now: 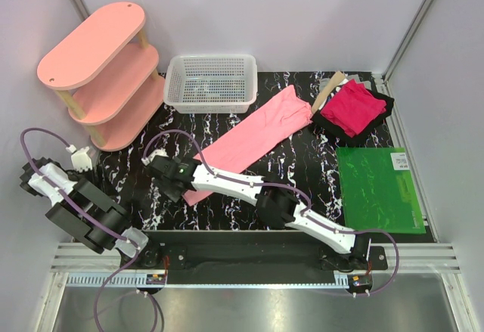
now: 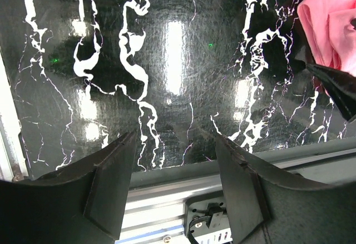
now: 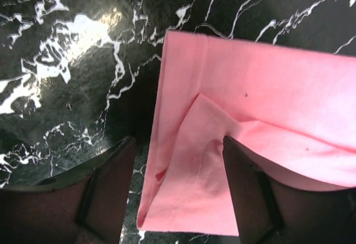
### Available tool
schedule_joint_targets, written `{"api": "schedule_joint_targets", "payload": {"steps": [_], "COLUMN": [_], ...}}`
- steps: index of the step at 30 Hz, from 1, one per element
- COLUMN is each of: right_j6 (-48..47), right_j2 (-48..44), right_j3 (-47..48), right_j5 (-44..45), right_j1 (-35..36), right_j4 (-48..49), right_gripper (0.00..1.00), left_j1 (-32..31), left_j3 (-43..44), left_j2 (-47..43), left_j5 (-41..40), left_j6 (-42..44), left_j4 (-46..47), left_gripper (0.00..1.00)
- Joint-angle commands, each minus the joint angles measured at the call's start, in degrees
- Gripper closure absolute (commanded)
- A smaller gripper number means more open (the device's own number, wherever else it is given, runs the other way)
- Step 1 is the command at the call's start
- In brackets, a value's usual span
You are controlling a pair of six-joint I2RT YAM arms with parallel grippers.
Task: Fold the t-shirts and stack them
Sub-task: Fold the tshirt
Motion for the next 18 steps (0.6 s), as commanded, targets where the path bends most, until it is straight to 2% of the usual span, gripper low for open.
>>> {"api": "schedule_joint_targets", "payload": {"steps": [1, 13, 18], "right_j6": [3.08, 7.13, 8.01], "right_j2": [0.12, 0.30, -0.14], "right_j3": [-2.44, -8.33, -10.35], "right_j5": [-2.40, -7.50, -7.59], "right_j1": [-0.87, -0.78, -0.78], "right_j4": [1.43, -0.41, -1.56], "right_gripper": [0.30, 0.55, 0.73], "left_j1": [0.92, 1.28, 1.63], "left_j3": [0.45, 3.09, 3.09], "left_j2": [-1.60, -1.51, -1.33], "left_j5": [1.70, 1.87, 2.14], "left_j6": [1.69, 1.61, 1.96], "left_j4": [-0.08, -1.57, -1.84], "left_gripper": [0.37, 0.37, 0.36]}}
